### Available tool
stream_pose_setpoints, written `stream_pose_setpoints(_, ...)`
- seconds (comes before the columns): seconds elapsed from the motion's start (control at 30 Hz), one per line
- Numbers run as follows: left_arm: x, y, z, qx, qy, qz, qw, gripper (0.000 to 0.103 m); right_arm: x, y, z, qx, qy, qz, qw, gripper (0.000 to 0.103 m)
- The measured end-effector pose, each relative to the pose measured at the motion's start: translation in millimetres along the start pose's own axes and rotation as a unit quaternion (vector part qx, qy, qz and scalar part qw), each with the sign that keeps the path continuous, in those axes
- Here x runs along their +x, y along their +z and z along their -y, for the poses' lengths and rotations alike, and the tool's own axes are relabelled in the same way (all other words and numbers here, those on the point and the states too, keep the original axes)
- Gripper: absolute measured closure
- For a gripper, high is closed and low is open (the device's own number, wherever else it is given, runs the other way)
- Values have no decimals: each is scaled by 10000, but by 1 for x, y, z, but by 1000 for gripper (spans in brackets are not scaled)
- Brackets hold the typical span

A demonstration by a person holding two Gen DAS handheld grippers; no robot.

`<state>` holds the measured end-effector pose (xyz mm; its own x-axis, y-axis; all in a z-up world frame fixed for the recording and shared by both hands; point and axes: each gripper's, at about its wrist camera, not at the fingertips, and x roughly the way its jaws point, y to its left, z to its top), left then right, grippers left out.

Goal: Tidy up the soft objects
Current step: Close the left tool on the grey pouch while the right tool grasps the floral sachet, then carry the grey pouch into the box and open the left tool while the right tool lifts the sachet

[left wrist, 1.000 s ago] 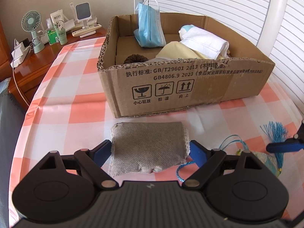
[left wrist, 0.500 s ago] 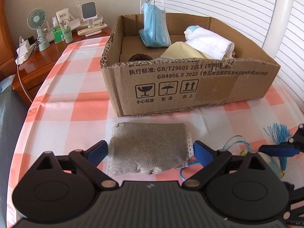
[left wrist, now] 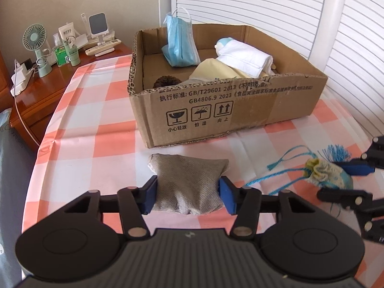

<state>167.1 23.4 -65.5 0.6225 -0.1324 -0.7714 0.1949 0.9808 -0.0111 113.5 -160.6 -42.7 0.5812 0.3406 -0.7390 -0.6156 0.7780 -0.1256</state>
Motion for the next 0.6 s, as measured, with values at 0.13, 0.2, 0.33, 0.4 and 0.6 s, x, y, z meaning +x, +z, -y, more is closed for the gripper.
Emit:
stream_pose_setpoints(0.13,-11,0,-4,97,-48,0,9999,56,-8,2,2,37,-68,72,9999,70)
stream_pose_setpoints(0.2,-18,2,-6,104,-143,11,9998,62,-11,3,4,48,-88,98,9999,70)
stream_pose_setpoints(0.33,-35,12,-10,158,-235,208,9994,67,-16,6,8,45,-170,159,9997,70)
stream_pose_setpoints(0.4,-39,17,-9,231,-240,296,9990,66,-16,6,10,74,-211,176,9996,70)
stream_pose_setpoints(0.6,-27,6,-3,299,-171,314,9989,9,-16,3,11,150,-204,161,9995,70)
